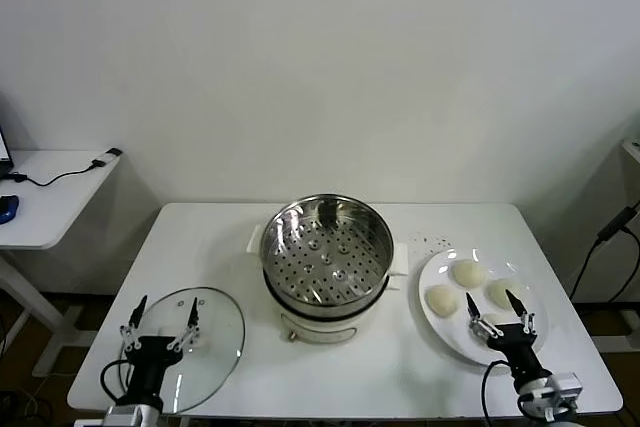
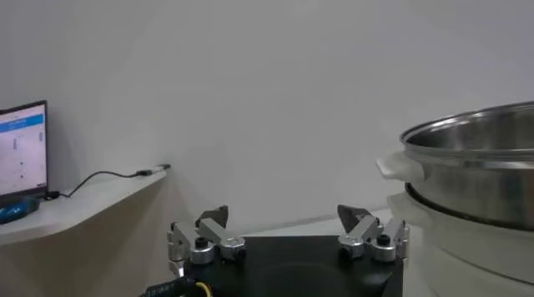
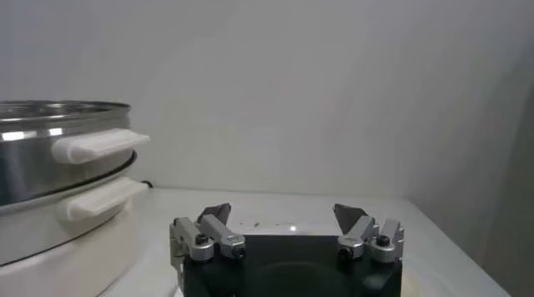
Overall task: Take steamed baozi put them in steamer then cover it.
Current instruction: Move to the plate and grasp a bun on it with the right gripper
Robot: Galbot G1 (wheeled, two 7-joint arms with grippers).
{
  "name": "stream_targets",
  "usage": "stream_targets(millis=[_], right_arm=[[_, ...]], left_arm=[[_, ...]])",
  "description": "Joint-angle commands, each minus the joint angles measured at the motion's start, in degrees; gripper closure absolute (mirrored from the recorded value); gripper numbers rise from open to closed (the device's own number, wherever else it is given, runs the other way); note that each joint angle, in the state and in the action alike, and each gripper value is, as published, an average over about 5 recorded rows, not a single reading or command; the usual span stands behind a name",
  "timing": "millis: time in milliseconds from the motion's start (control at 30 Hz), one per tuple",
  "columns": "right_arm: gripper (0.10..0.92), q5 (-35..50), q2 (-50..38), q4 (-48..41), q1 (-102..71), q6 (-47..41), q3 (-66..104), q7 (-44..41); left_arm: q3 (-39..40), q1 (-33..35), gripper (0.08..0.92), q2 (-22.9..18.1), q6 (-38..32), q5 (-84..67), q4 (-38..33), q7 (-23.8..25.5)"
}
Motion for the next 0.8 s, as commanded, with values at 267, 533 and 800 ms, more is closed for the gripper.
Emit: stream_targets(millis=[267, 533, 800], right_arm=[[0.203, -11.8, -22.7, -6.6, 10.9, -13.8, -2.0, -15.9], [0.203, -19.1, -40.7, -17.1, 28.4, -15.6, -15.5, -33.6], [0.203, -27.1, -47.4, -30.4, 62.1, -9.3, -51.9, -48.1]], left_arm=[[0.7, 0.6, 0.177, 0.4, 0.3, 0.0, -0.7, -2.0], [1.2, 0.6, 0.177, -0.2, 1.3, -0.5, -2.0, -2.8], [0.7, 0.8, 0.177, 0.0, 1.7, -1.0, -2.1, -2.9]])
